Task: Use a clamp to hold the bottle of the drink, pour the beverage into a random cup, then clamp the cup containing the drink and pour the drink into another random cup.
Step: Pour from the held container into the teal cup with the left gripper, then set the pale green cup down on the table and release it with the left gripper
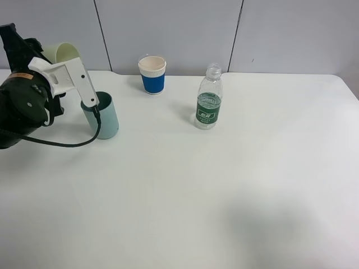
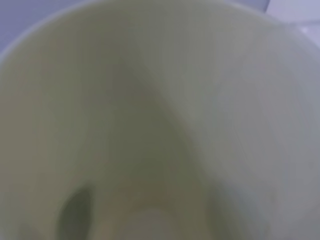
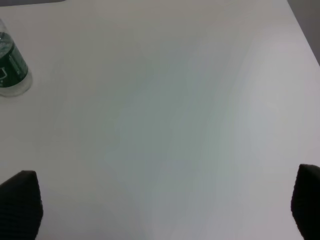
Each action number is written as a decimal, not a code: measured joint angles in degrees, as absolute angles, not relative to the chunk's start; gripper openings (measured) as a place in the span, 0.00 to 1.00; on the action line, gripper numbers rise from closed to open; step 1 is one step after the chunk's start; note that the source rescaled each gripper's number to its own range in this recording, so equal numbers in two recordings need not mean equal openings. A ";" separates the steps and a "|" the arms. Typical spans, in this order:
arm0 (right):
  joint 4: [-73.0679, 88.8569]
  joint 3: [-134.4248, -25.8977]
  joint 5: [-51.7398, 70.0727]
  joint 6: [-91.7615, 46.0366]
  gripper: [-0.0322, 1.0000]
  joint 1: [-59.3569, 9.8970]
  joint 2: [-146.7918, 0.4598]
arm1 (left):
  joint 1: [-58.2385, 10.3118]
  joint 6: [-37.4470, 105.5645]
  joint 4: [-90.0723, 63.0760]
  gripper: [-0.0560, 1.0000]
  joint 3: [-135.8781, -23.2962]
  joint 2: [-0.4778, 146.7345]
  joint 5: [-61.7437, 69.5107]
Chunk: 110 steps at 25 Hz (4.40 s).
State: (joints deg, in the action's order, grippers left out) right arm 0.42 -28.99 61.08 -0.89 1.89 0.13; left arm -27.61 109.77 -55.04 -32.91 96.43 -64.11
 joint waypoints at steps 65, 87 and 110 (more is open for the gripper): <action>0.42 -28.99 61.08 -0.89 1.00 1.89 0.13 | -27.61 124.15 -40.25 0.10 -32.99 96.43 -66.55; 0.42 -28.99 61.08 -0.89 1.00 1.89 0.13 | -31.67 62.64 -44.47 0.10 -31.36 87.66 -51.88; 0.42 -28.99 61.08 -0.89 1.00 1.89 0.13 | -42.19 16.68 -6.92 0.10 -17.28 70.76 -47.90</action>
State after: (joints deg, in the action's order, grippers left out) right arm 0.42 -28.99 61.08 -0.89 1.89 0.13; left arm -42.19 16.68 -6.92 -17.28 70.76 -47.90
